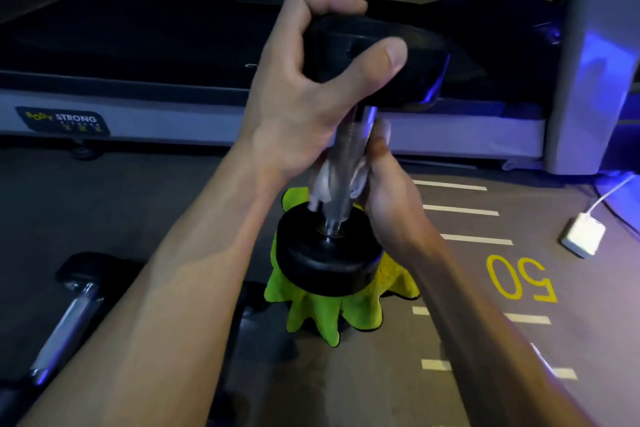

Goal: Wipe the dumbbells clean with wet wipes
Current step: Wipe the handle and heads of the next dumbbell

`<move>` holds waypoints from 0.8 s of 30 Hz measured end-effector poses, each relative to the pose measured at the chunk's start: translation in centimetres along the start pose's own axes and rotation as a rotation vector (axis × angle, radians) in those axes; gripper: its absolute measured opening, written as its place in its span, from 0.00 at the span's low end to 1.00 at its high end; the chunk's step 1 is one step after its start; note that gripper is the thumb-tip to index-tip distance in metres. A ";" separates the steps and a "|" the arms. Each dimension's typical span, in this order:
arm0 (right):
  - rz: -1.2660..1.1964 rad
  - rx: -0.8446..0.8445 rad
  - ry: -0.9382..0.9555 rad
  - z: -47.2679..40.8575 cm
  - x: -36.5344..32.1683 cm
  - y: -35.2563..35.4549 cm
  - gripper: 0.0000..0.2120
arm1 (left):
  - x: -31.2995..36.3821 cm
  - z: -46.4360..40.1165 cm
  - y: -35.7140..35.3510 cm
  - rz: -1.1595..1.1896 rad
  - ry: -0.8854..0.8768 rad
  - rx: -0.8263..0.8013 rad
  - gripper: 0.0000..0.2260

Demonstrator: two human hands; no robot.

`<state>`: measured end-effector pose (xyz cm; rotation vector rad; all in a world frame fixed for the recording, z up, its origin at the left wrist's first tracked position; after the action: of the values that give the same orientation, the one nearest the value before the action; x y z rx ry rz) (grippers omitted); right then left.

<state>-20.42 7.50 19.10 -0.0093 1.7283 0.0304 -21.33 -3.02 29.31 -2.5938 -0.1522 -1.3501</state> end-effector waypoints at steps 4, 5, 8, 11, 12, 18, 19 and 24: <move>0.133 0.216 0.169 1.7 -0.7 1.2 0.15 | -0.1 -0.1 0.2 -0.081 -0.025 0.066 0.20; 0.089 0.250 0.157 1.9 -1.1 0.8 0.15 | -0.1 -0.1 0.1 -0.113 -0.032 0.085 0.20; -0.068 0.200 0.100 2.6 -2.7 0.0 0.14 | -0.2 -0.1 0.2 -0.167 -0.035 0.117 0.21; -0.441 0.045 -0.098 3.0 -2.8 0.4 0.17 | -0.4 -0.3 0.9 -0.183 -0.020 0.143 0.19; -0.422 0.054 -0.107 2.9 -2.4 0.8 0.17 | -0.4 -0.3 1.0 -0.192 -0.020 0.148 0.19; 0.087 -0.004 -0.096 0.2 0.2 0.5 0.17 | -0.5 -0.4 1.5 -0.197 -0.014 0.161 0.20; 0.080 -0.085 -0.131 0.0 0.1 0.4 0.19 | -0.6 -0.5 1.8 -0.194 -0.010 0.167 0.19; 0.375 -0.157 0.056 0.2 -0.2 1.1 0.11 | -1.1 -0.7 3.2 -0.158 0.001 0.183 0.18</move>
<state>-20.22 8.58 19.26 0.1998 1.7583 0.4462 -21.93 -6.31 28.33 -2.4721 -0.4668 -1.3189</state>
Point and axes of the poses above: each hand's wrist, its own z-axis away from the middle knuckle, its own y-axis out of the back of the hand, x = y × z, the point moved 7 cm from there along -z, towards the middle knuckle, and after that the axes turned 15 degrees about x, right-handed, at the moved point
